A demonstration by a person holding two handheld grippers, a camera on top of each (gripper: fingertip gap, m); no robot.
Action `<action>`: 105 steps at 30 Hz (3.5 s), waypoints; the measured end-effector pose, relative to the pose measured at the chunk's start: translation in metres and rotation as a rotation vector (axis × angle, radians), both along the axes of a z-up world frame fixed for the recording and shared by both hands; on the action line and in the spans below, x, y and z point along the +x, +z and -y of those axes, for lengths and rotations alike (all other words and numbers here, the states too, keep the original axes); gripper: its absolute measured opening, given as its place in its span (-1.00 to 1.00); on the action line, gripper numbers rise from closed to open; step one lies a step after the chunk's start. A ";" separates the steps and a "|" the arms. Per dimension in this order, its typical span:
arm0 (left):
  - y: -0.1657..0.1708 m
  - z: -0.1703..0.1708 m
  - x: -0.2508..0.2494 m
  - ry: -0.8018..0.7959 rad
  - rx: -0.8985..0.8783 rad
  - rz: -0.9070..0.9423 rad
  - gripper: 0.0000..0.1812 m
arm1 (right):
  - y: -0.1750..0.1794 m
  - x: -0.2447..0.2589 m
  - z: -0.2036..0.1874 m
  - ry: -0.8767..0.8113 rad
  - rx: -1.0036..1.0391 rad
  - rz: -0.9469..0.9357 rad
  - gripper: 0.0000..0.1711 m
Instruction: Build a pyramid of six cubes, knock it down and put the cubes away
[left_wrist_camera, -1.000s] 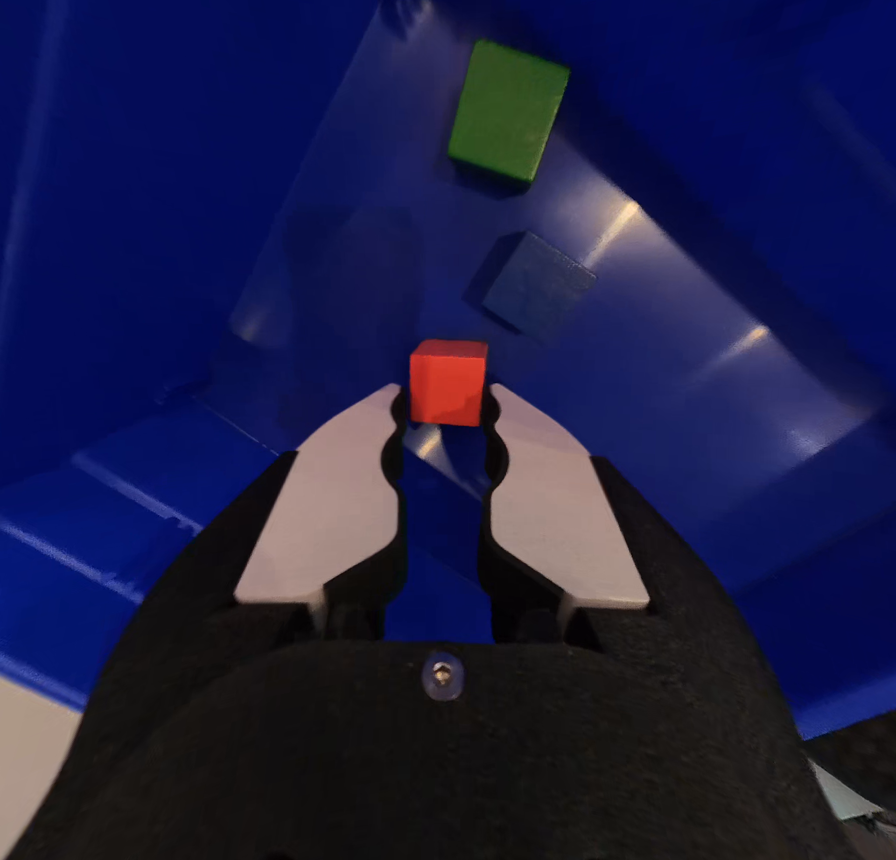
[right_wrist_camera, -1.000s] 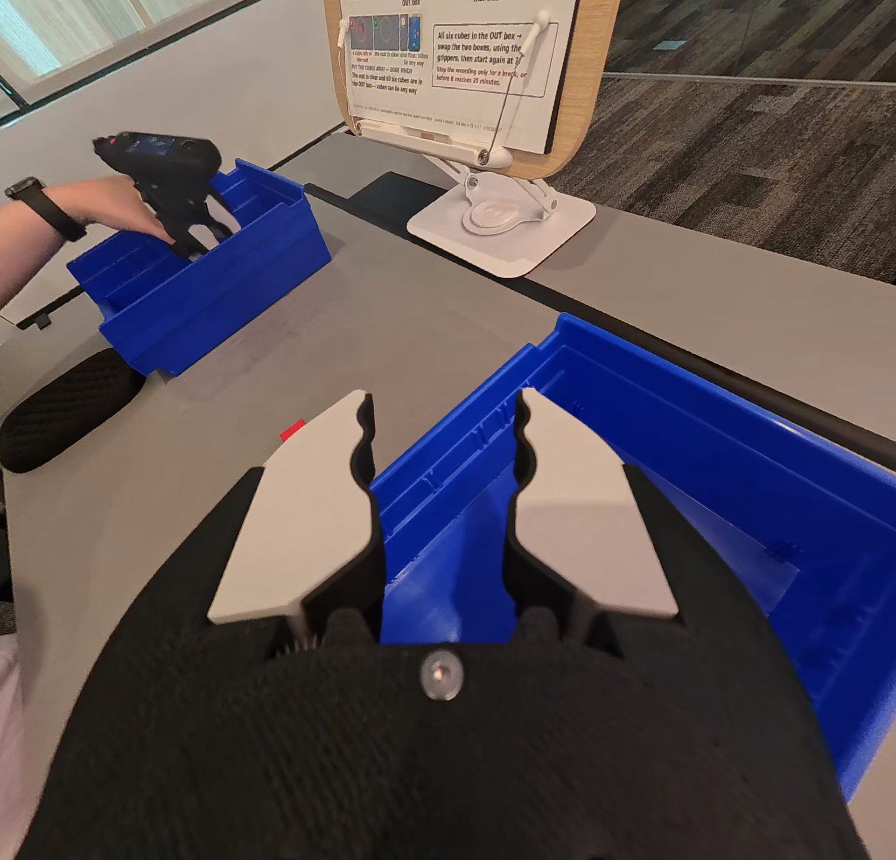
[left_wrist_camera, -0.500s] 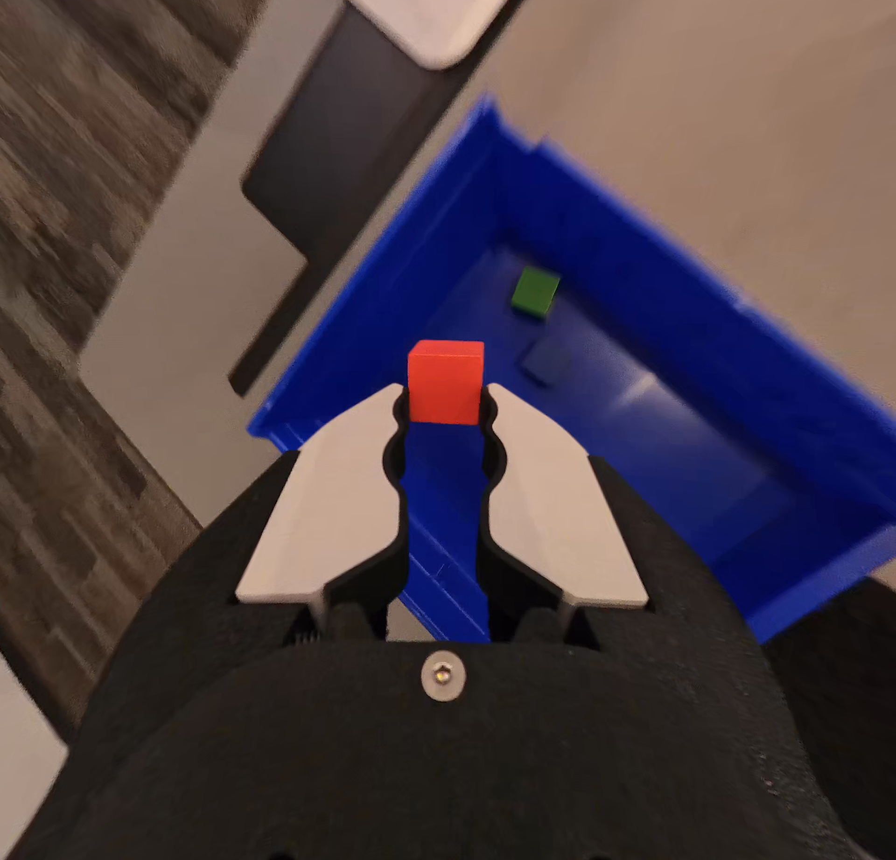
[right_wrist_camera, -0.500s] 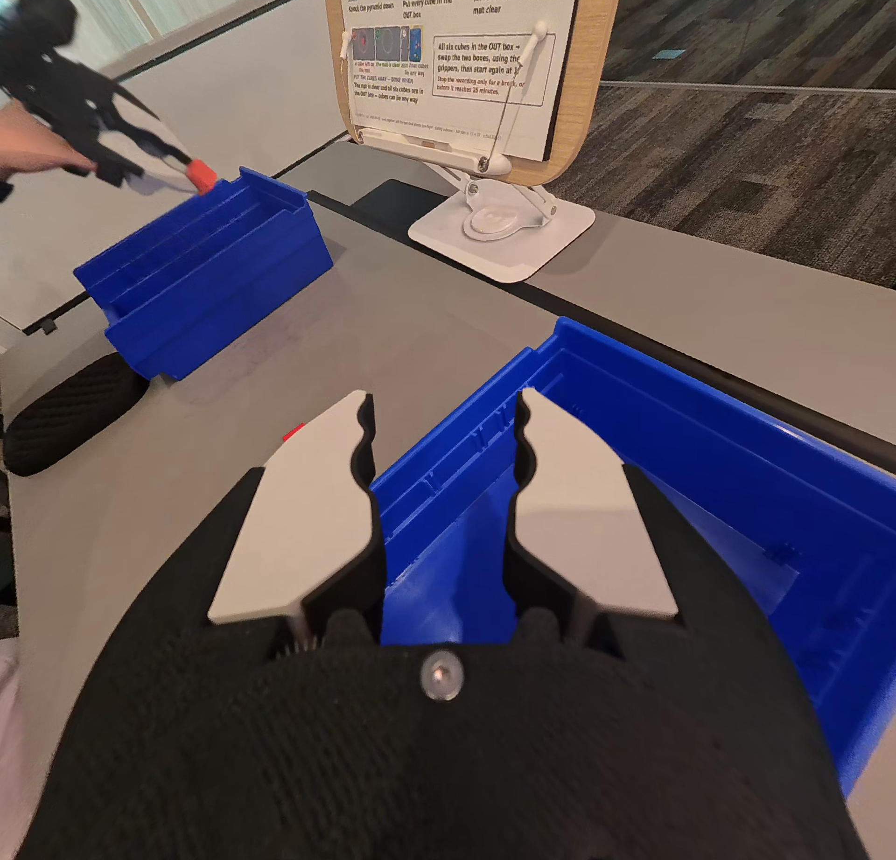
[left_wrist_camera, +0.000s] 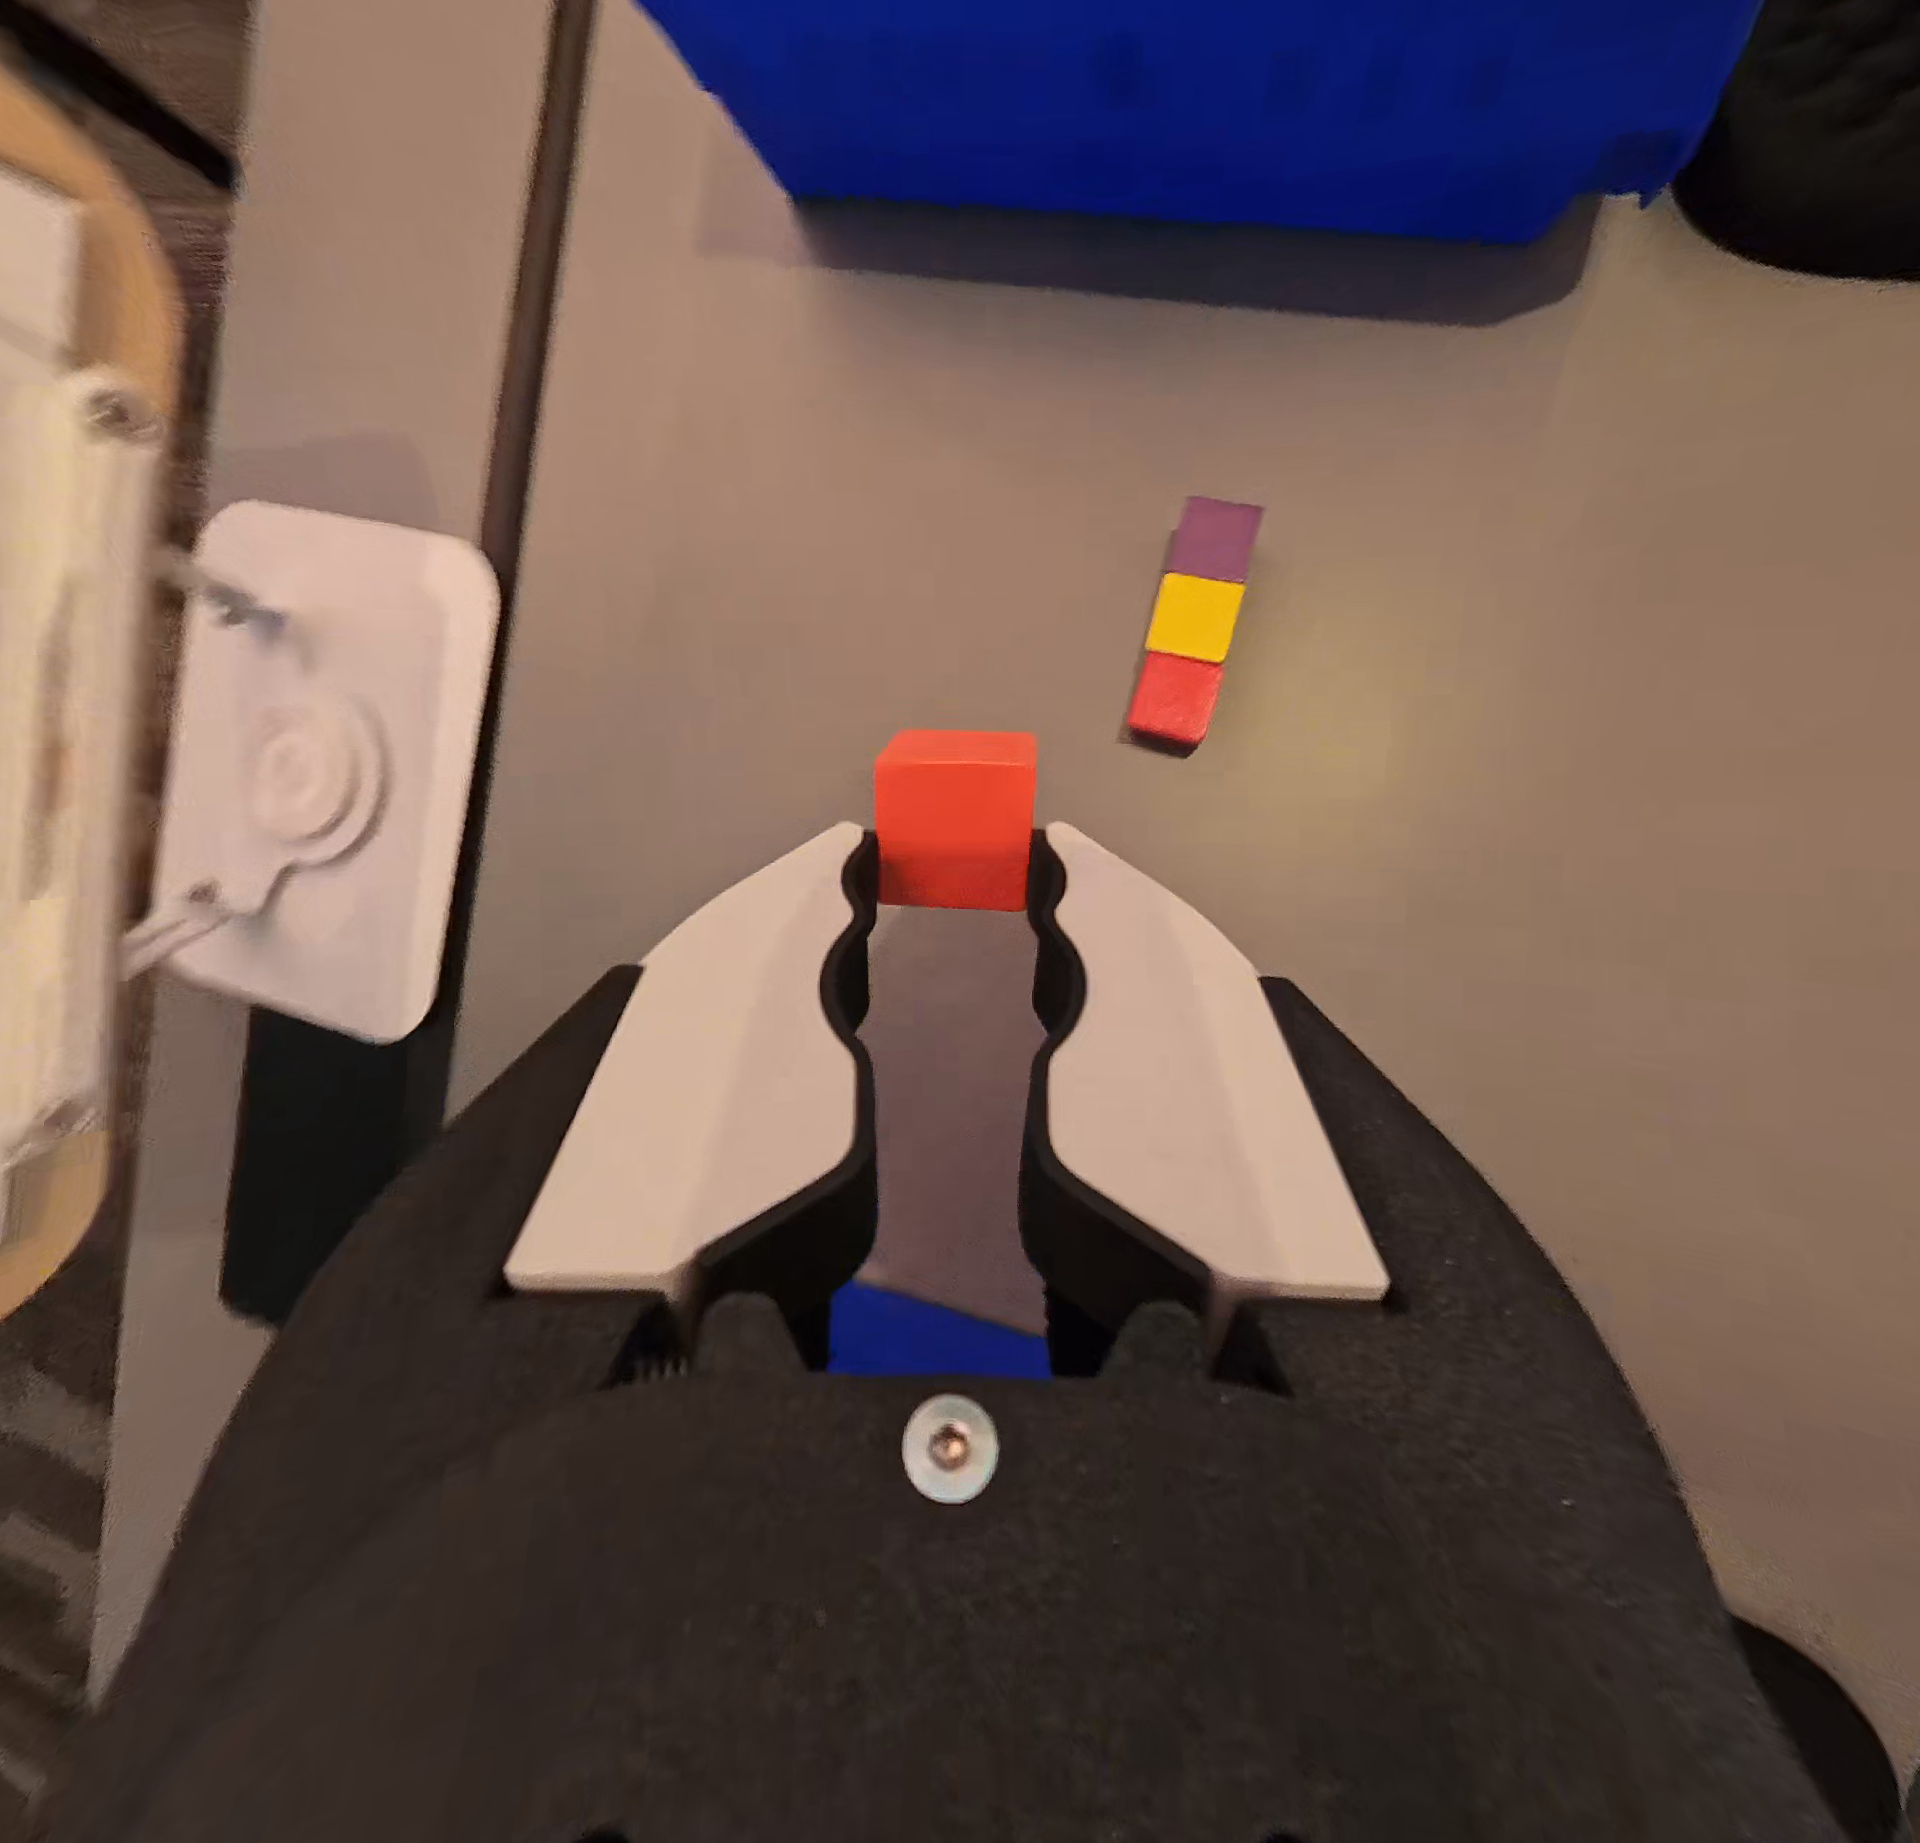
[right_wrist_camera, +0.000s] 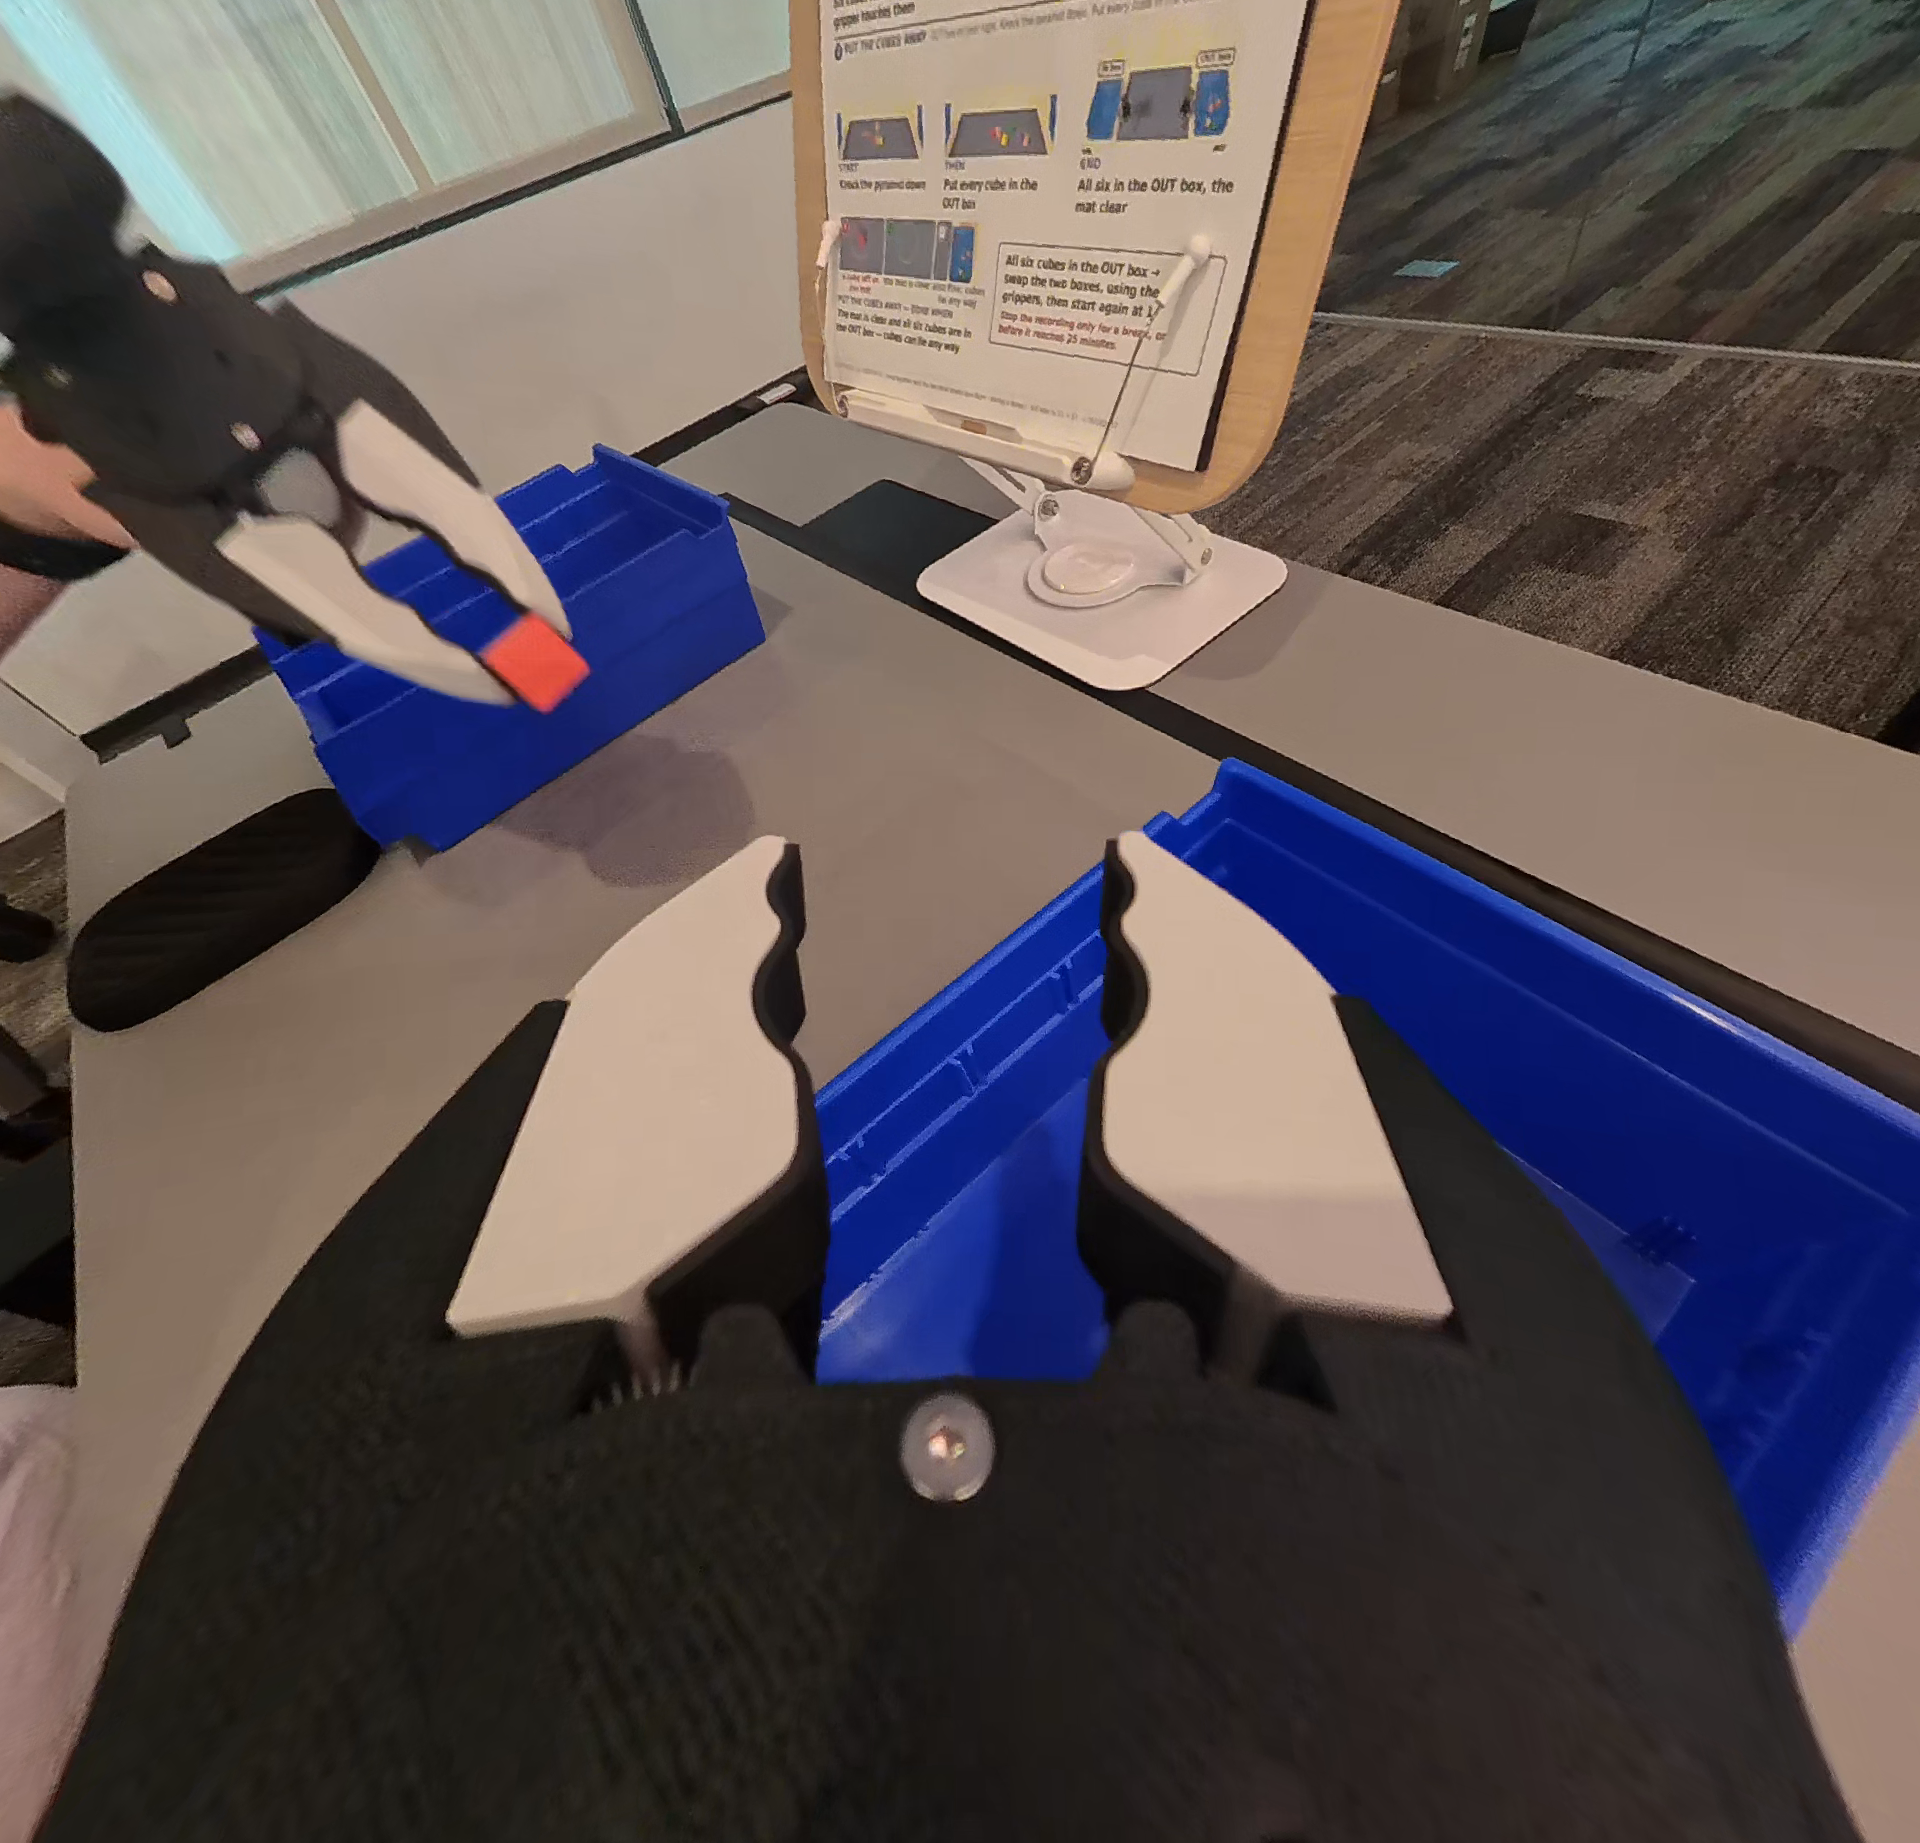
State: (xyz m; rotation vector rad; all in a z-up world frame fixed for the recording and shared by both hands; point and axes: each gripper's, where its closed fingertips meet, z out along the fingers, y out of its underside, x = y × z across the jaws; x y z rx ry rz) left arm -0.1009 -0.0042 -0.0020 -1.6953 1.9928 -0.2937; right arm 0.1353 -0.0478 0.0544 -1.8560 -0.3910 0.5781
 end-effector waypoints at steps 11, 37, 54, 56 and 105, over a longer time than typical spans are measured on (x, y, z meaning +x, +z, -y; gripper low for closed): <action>-0.089 0.054 0.064 -0.141 -0.132 -0.151 -0.70 | -0.005 -0.003 0.000 0.020 -0.013 0.004 -0.35; -0.124 0.052 0.070 -0.162 -0.137 -0.276 -0.70 | -0.004 0.005 0.002 0.012 -0.010 -0.019 -0.35; -0.123 0.054 0.066 -0.175 -0.140 -0.267 -0.70 | -0.008 0.007 0.000 0.012 -0.021 -0.033 -0.35; -0.123 0.056 0.068 -0.174 -0.150 -0.261 -0.70 | -0.008 0.007 0.000 0.012 -0.021 -0.035 -0.35; -0.100 -0.125 -0.216 0.355 0.108 -0.242 -0.50 | -0.013 0.008 -0.004 0.010 -0.025 -0.044 -0.35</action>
